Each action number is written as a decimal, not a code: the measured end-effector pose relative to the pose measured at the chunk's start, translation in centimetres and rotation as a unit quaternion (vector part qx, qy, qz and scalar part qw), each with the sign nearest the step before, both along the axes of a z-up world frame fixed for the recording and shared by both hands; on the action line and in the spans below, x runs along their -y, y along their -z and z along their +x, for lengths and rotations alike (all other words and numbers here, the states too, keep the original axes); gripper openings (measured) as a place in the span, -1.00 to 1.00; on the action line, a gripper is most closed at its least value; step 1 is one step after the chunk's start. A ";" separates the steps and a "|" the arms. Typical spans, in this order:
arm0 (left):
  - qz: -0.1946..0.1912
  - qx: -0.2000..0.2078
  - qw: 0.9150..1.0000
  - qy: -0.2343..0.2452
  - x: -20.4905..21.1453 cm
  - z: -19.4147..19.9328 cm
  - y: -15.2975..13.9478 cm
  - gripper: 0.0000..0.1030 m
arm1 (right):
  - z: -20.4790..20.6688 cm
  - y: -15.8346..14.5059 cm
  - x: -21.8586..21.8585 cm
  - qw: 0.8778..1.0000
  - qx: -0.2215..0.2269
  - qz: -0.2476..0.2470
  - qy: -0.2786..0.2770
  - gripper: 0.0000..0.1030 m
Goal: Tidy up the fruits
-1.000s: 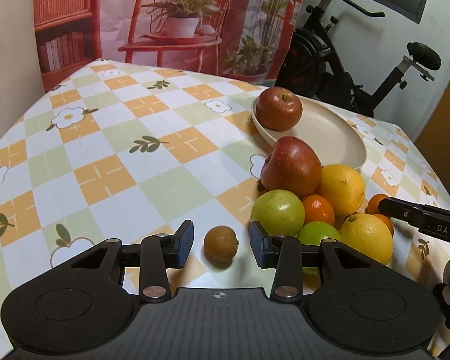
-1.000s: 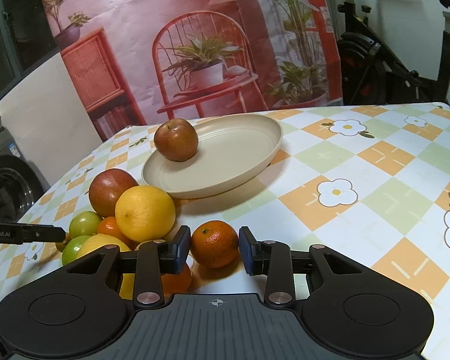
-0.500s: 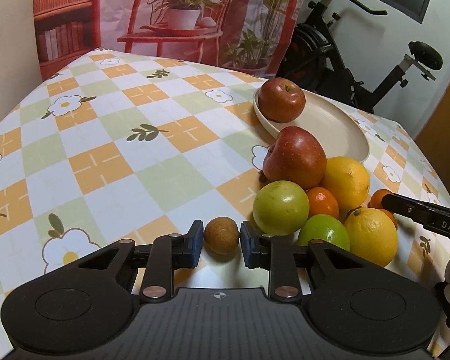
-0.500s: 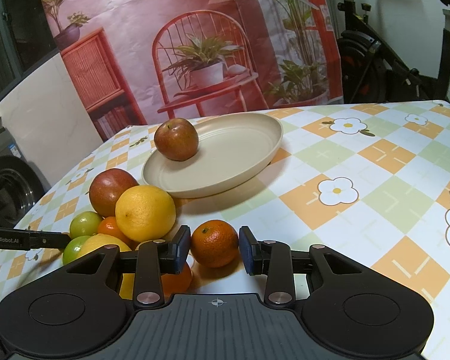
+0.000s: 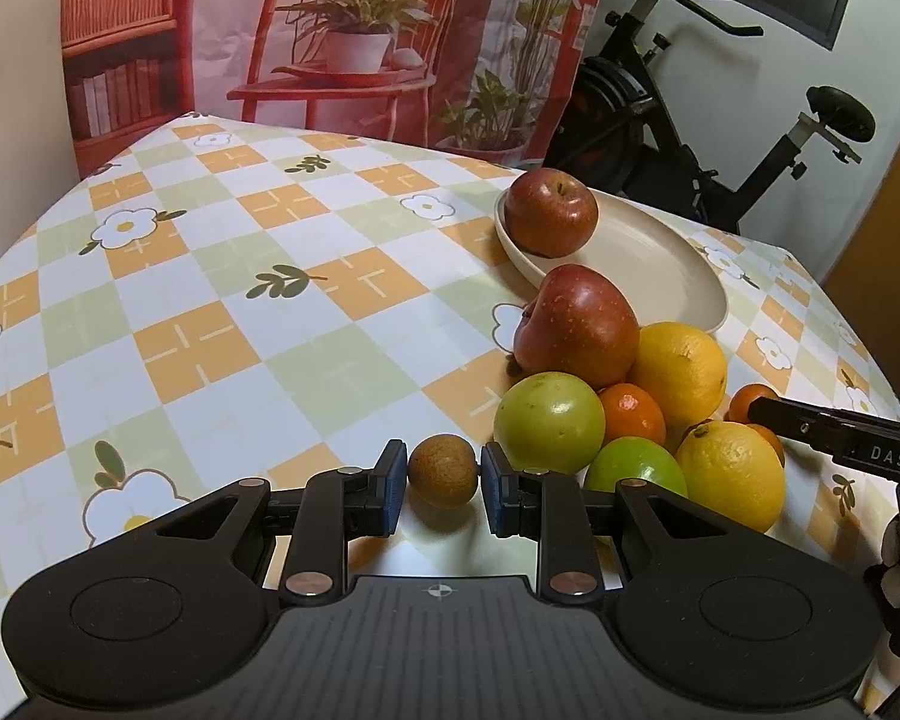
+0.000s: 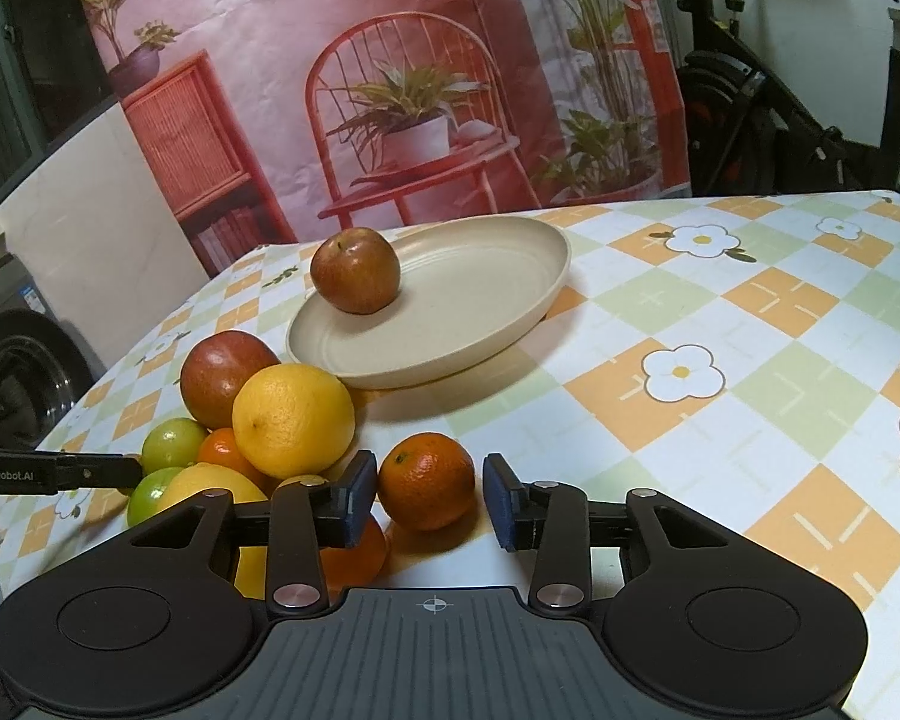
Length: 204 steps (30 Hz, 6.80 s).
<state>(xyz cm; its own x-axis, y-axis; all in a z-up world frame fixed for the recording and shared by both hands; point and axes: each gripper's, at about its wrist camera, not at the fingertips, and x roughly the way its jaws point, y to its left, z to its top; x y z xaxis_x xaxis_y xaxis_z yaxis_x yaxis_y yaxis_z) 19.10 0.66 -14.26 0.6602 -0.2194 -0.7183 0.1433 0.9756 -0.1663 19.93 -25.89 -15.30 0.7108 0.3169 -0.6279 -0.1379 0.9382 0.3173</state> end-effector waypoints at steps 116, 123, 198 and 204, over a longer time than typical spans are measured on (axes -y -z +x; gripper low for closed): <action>-0.004 0.027 0.996 0.088 5.0 11.5 -4.8 0.09 | 6.8 -3.5 4.1 0.992 0.025 -0.027 0.117 0.05; 0.006 0.060 0.996 0.071 4.0 8.6 -6.4 0.09 | 2.7 -4.1 3.5 0.991 0.033 -0.011 0.132 0.13; -0.066 -0.055 0.979 0.183 8.2 8.8 -2.0 -0.33 | 2.8 -3.3 0.7 0.999 -0.039 0.014 0.015 -0.25; -0.080 -0.079 0.978 0.175 8.1 9.3 -0.8 -0.33 | 2.9 -3.1 1.0 0.999 -0.040 0.009 0.023 -0.30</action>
